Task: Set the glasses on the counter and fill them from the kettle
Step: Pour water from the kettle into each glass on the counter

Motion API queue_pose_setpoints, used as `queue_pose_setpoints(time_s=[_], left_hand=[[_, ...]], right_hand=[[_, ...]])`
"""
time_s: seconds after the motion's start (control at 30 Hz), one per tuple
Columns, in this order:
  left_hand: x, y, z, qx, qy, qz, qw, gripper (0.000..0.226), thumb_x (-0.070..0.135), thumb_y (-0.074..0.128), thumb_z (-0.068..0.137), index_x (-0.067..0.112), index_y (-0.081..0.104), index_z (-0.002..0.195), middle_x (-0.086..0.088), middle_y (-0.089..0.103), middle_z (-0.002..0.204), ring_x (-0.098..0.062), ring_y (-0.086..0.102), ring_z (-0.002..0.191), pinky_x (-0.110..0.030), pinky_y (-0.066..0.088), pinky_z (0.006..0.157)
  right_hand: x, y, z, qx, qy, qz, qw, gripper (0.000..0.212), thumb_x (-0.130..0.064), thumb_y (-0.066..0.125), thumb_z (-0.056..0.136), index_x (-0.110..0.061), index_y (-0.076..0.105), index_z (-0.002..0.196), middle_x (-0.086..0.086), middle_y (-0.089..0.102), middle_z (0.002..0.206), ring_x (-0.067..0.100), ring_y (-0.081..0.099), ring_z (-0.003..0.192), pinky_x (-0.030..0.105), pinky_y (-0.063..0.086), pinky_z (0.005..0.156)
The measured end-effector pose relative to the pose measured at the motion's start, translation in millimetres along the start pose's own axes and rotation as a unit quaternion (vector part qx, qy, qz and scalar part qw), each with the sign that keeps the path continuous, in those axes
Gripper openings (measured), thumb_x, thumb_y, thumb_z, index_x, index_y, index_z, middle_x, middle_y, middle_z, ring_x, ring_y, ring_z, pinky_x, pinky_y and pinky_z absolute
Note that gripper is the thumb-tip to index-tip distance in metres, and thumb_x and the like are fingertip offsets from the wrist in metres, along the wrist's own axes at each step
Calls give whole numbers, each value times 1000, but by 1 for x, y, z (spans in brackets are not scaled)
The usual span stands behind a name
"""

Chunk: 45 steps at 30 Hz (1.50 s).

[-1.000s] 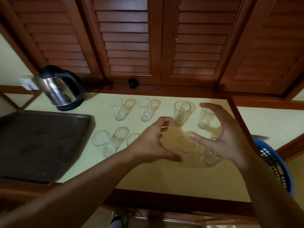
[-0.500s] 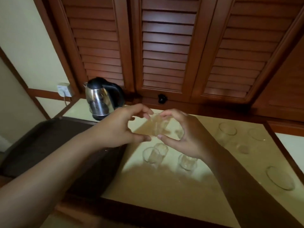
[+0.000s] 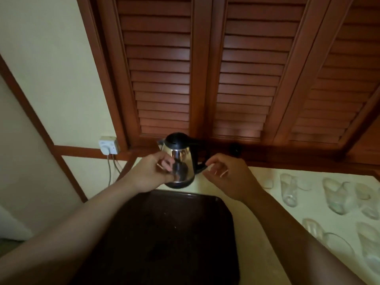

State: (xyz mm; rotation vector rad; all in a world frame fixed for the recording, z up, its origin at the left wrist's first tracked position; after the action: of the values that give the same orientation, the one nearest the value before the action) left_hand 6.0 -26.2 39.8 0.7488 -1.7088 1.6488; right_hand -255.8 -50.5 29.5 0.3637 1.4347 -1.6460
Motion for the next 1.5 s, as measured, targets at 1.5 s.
queue_pose_setpoints(time_s=[1.5], left_hand=[[9,11,53,37,171,-237,956,102,14,98,56,20,45,143,23,71,129,-6,68,126,-29,59,104]], right_hand=[[-37,-5,61,374,180,391,822,38,-35,59,90,-25,66,54,5,53,67,22,53,70,39,42,70]])
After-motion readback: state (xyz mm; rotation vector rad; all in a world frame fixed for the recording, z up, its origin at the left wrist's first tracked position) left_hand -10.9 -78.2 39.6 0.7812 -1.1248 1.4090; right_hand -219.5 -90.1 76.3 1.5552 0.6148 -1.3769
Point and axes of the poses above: each hand's wrist, its own z-axis towards the middle knuckle, its own y-axis out of the palm, x = y × z, the point moved 2 cm from there along z, towards the middle knuckle
